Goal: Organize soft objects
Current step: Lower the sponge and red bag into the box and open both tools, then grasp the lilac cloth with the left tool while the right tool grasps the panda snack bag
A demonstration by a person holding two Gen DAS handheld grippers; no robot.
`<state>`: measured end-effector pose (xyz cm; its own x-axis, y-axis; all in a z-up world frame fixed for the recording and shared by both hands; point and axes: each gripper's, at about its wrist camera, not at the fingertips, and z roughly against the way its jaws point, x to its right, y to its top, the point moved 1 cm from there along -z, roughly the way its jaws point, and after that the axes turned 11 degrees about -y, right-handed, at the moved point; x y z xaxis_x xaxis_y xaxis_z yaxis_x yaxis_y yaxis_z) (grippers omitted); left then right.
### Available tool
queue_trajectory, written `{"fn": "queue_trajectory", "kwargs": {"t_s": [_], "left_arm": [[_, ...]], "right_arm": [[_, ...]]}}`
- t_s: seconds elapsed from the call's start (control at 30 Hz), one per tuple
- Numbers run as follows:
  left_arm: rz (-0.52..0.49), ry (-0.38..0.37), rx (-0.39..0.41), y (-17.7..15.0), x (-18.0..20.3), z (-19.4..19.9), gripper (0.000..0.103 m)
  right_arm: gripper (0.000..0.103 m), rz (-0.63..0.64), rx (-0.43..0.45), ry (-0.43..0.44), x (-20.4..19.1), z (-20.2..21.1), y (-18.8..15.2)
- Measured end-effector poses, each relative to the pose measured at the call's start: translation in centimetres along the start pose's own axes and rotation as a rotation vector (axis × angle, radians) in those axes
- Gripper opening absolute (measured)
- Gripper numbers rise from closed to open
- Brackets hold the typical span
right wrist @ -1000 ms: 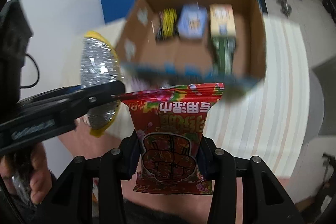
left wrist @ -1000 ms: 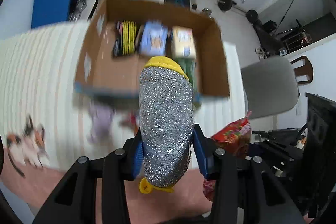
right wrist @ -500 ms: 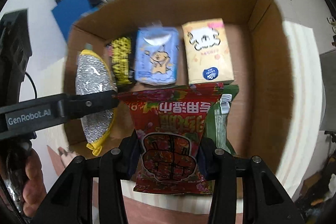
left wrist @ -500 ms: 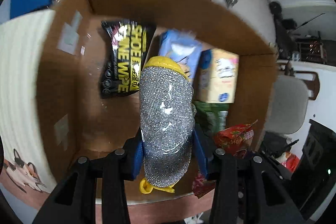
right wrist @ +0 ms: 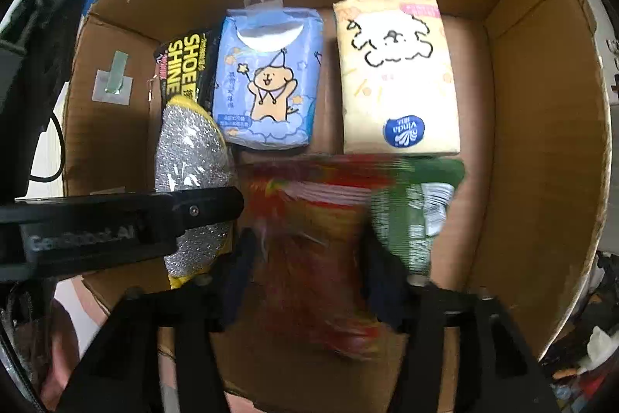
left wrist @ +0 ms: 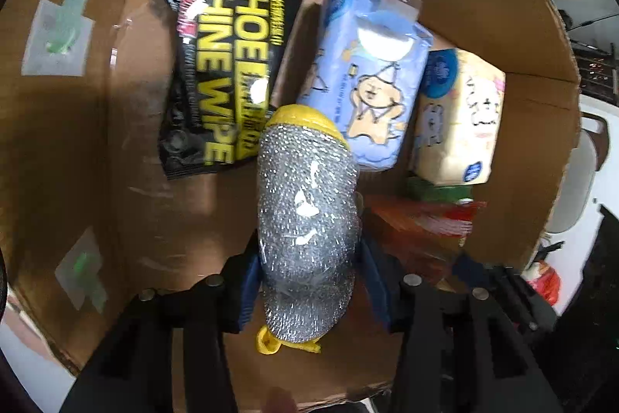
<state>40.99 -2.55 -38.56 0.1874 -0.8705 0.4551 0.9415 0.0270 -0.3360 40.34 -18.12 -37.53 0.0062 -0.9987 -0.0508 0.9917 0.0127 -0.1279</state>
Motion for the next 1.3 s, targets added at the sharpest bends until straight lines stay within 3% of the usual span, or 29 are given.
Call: {"fn": "queue_trajectory", "kwargs": {"t_s": [0.03,0.13,0.2,0.3,0.67,0.93,1.1,1.2,1.3], "left_arm": [[-0.015,0.022,0.018,-0.1,0.1,0.3,0.058],[-0.037,0.062,0.038,-0.5,0.4,1.0,0.084],[-0.037,0.103,0.067,-1.0,0.4,1.7,0.085],[-0.052,0.148,0.109,-1.9,0.7,2.9,0.092],[-0.141,0.222,0.252,-5.3,2.6,6.5,0.093],[-0.272,0.268,0.477,-11.1,3.9,12.0,0.093],[-0.288,0.306,0.605,-16.2,1.4,13.6,0.093],[-0.251,0.286,0.612,-18.6,-1.6,13.0,0.093],[-0.214,0.320,0.585,-19.6,-4.9,10.1,0.093]], "right_arm": [[0.083,0.000,0.004,-0.002,-0.1,0.4,0.0],[0.085,0.010,0.026,-0.037,-0.3,1.7,0.0],[0.089,0.007,0.028,-0.046,-0.4,2.3,0.3],[0.103,0.002,0.046,-0.083,-0.2,3.4,0.4],[0.103,-0.032,0.131,-0.111,0.8,7.1,-2.1],[0.103,-0.011,0.314,-0.019,-0.7,11.2,-5.8],[0.103,0.077,0.411,0.005,-2.5,12.5,-11.5],[0.103,0.134,0.416,-0.017,-3.7,11.0,-14.4],[0.103,0.170,0.368,-0.045,-5.0,7.1,-16.0]]}}
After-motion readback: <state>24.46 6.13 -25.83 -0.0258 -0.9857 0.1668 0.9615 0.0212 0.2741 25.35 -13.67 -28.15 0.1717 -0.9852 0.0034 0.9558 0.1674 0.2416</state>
